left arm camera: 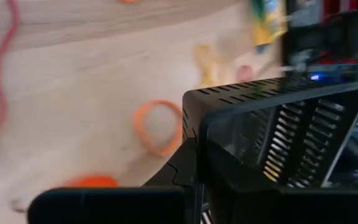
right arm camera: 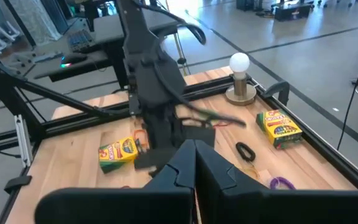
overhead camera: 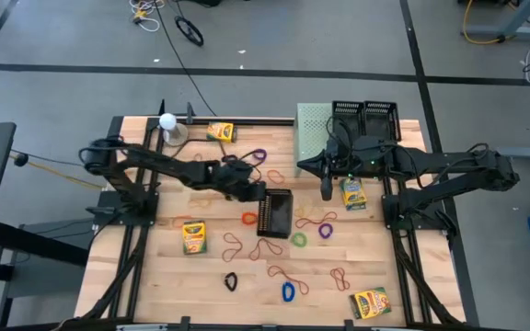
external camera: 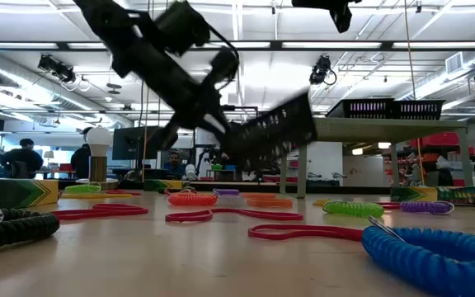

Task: Pick & Place Office Desk Supplies
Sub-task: Put the black basket on the shelf on the shelf

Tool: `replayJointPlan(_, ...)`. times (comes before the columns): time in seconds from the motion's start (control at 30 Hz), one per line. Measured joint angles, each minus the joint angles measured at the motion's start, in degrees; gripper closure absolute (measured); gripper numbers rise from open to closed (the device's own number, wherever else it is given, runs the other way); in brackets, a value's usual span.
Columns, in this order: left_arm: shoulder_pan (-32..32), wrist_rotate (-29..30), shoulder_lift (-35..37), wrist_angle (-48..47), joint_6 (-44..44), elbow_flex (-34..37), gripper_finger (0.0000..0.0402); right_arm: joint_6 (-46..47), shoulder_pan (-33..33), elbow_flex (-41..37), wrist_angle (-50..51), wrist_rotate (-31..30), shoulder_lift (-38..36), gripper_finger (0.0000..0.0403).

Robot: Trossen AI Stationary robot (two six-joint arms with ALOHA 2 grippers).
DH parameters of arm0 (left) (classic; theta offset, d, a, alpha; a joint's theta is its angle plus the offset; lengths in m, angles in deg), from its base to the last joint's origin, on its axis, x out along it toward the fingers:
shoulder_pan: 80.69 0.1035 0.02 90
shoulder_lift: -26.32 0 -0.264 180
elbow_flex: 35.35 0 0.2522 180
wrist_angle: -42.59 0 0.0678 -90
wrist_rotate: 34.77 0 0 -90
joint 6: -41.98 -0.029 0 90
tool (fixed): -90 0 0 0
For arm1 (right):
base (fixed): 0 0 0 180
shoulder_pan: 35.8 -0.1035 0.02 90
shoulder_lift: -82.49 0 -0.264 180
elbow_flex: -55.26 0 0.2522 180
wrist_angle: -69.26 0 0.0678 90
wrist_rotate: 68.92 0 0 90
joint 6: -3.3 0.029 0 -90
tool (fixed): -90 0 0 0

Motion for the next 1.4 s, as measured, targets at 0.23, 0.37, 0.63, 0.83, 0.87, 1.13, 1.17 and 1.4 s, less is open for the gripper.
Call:
replayJointPlan(0.23, 0.4, 0.4, -4.7, 0.1, -2.7, -2.9, 0.0353, 0.1, -0.1, 0.0, 0.2, 0.0, 0.0, 0.0400)
replayJointPlan(0.37, 1.6, 0.1, -4.2, 0.4, -6.3, -3.2, 0.0311, 1.3, -0.2, 0.0, 1.0, 0.2, 0.0, 0.0400)
replayJointPlan(0.63, 6.5, -5.7, -2.3, -1.5, -16.1, -3.1, 0.0247, 8.8, -0.8, 0.0, 1.4, 1.0, 0.0, 0.0383)
replayJointPlan(0.83, 6.5, -8.3, 4.0, -4.1, -29.9, -2.5, 0.0283, 10.7, -5.1, 0.6, 7.6, -3.4, 0.2, 0.0398)
replayJointPlan(0.87, 5.8, -7.4, 5.5, -4.1, -33.1, -1.7, 0.0302, 11.2, -6.1, 1.3, 9.9, -5.0, 0.6, 0.0399)
replayJointPlan(1.13, 2.4, -6.0, 16.5, 16.6, -45.7, 12.5, 0.0394, 16.3, -13.4, 7.9, 24.9, -10.1, 8.6, 0.0397)
replayJointPlan(1.17, 2.7, -5.5, 17.5, 19.7, -45.0, 15.1, 0.0394, 16.4, -14.0, 8.1, 25.8, -10.1, 10.2, 0.0396)
replayJointPlan(1.4, 4.9, -3.2, 20.9, 29.0, -39.4, 27.8, 0.0391, 16.5, -15.6, 10.3, 27.6, -7.0, 22.5, 0.0354)
